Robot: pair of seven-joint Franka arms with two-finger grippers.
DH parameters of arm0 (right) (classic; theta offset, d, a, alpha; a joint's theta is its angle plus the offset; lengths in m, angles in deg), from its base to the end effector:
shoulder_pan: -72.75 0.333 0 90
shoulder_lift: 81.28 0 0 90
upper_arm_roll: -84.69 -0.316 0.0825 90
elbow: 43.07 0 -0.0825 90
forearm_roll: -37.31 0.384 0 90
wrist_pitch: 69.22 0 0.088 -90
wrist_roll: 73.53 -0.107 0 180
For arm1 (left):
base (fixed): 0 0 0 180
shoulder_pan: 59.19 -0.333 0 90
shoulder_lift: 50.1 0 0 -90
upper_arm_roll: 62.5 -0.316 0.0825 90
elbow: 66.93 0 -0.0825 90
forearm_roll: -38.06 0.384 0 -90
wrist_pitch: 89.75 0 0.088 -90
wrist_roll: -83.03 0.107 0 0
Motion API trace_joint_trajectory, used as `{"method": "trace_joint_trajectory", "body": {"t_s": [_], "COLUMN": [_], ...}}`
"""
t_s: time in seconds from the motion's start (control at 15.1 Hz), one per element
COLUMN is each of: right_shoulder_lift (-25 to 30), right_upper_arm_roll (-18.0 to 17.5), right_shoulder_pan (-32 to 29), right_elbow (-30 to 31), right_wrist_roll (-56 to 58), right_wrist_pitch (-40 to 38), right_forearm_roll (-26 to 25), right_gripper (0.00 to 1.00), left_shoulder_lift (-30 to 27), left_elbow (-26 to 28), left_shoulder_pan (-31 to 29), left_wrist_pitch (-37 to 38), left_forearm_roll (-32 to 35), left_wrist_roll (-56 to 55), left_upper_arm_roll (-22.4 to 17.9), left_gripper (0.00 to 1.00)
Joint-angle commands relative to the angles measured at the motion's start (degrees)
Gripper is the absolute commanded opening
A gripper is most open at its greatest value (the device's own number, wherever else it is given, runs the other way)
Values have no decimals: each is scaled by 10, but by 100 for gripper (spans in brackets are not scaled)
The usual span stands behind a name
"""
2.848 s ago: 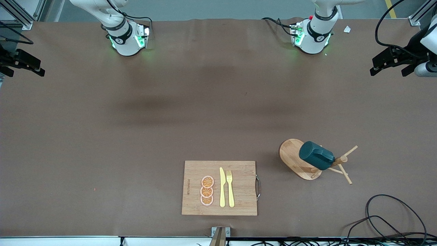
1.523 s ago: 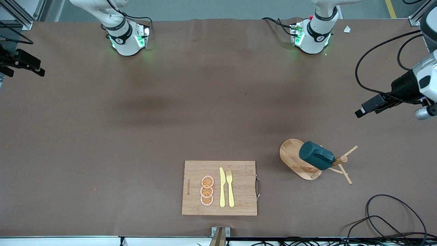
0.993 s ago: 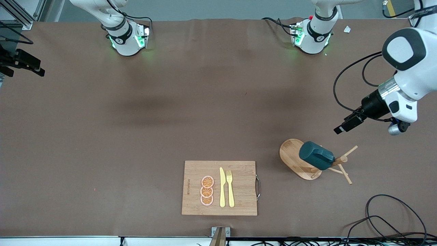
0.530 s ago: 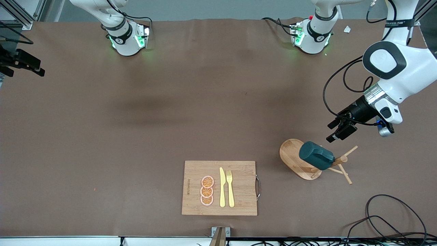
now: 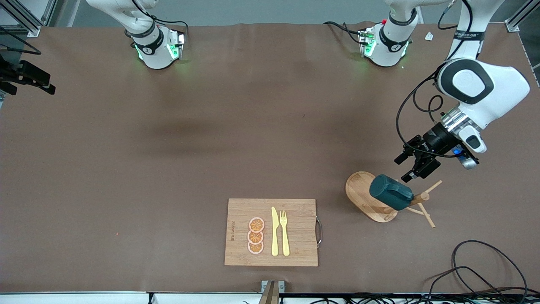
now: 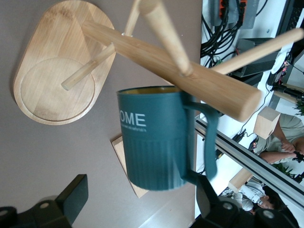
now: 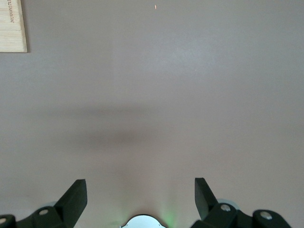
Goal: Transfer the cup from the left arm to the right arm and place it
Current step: 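Move the left gripper toward the teal mug on the wooden stand, then lower the left gripper and grasp the teal mug's rim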
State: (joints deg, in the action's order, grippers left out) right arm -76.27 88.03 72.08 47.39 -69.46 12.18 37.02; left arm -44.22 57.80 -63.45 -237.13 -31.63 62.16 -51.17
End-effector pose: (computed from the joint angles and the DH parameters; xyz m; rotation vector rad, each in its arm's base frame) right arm 0.5097 -0.0379 0.6547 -3.1346 -0.0014 0.1108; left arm 0.5655 -0.0533 0.3672 1.8971 1.3314 0.0514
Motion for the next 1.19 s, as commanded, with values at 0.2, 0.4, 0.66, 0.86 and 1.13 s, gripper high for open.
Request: {"method": "trace_joint_trajectory", "body": {"t_s": [0.2, 0.4, 0.66, 0.86, 1.13], "right_shoulder_lift": [14, 14, 14, 14, 14], "right_upper_arm_roll": [-8, -8, -8, -8, -8], "right_shoulder_pan": [-10, -10, -9, -9, -9], "right_elbow": [8, 8, 8, 8, 8], "right_wrist_roll": [1, 1, 0, 1, 0], "right_wrist_pitch": [-3, -3, -3, -3, -3], "right_forearm_roll": [3, 3, 3, 3, 3], "right_gripper": [100, 100, 100, 100, 100], "left_shoulder_lift": [12, 23, 32, 47, 63], "left_elbow": [8, 6, -4, -17, -35], "left_shoulder_pan": [-1, -1, 0, 0, 1], "left_wrist_pitch": [-16, -22, -22, -22, -23], "left_forearm_roll": [-40, -95, -156, -167, -196], "left_wrist_roll": [16, 61, 89, 89, 91], "left_upper_arm_roll": [4, 4, 4, 4, 4], "left_gripper": [100, 100, 100, 100, 100]}}
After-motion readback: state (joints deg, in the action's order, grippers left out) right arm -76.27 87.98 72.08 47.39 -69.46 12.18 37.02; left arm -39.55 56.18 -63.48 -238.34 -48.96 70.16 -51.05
